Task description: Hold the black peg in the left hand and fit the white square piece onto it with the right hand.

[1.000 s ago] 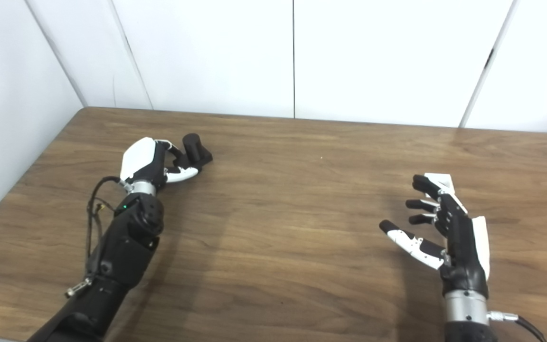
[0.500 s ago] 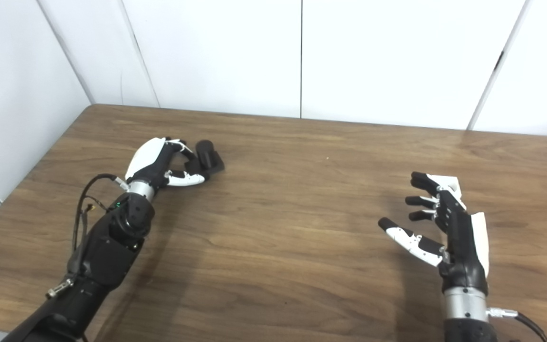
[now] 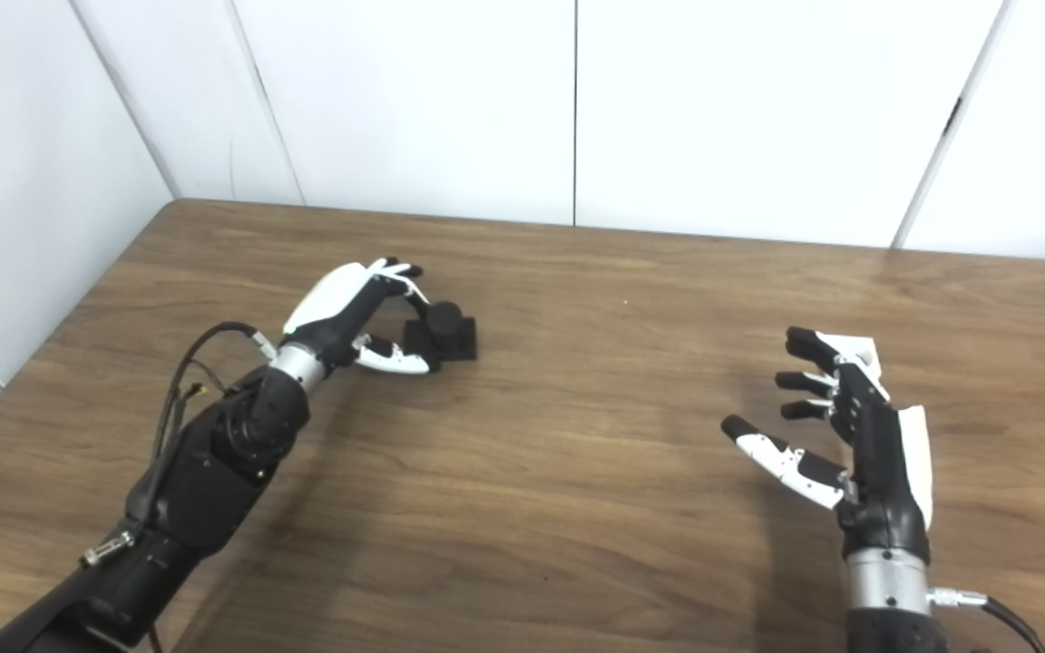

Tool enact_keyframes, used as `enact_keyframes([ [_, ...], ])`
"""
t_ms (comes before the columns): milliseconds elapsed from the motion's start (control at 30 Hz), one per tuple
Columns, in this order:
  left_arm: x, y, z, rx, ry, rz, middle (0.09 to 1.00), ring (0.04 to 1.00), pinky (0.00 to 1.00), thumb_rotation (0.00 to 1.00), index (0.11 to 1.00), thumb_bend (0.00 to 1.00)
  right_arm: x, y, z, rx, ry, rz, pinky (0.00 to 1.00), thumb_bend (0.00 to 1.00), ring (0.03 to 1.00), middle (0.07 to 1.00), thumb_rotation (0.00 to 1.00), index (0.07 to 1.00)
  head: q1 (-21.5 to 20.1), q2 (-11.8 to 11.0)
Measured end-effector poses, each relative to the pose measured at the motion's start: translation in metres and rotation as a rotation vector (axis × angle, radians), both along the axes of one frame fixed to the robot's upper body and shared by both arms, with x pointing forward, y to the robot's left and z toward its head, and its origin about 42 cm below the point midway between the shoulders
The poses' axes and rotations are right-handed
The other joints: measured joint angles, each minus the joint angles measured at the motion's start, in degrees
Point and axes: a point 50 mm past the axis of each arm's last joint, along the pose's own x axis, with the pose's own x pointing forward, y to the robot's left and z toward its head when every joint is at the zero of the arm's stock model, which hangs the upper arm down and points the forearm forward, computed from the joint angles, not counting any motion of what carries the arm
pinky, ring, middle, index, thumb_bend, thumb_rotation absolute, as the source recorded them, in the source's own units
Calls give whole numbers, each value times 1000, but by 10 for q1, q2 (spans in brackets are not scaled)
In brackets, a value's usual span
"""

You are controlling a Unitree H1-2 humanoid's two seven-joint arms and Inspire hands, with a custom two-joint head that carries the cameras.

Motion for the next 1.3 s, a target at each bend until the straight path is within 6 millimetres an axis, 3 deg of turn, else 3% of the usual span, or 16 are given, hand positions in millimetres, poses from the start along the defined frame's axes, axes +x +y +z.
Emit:
enact_keyframes([
  [1300, -23, -86, 4, 31, -18, -506, 900, 1000, 999, 85, 490, 517, -2, 6, -4, -3, -26, -23, 560, 646, 680, 786, 71, 773, -73, 15],
])
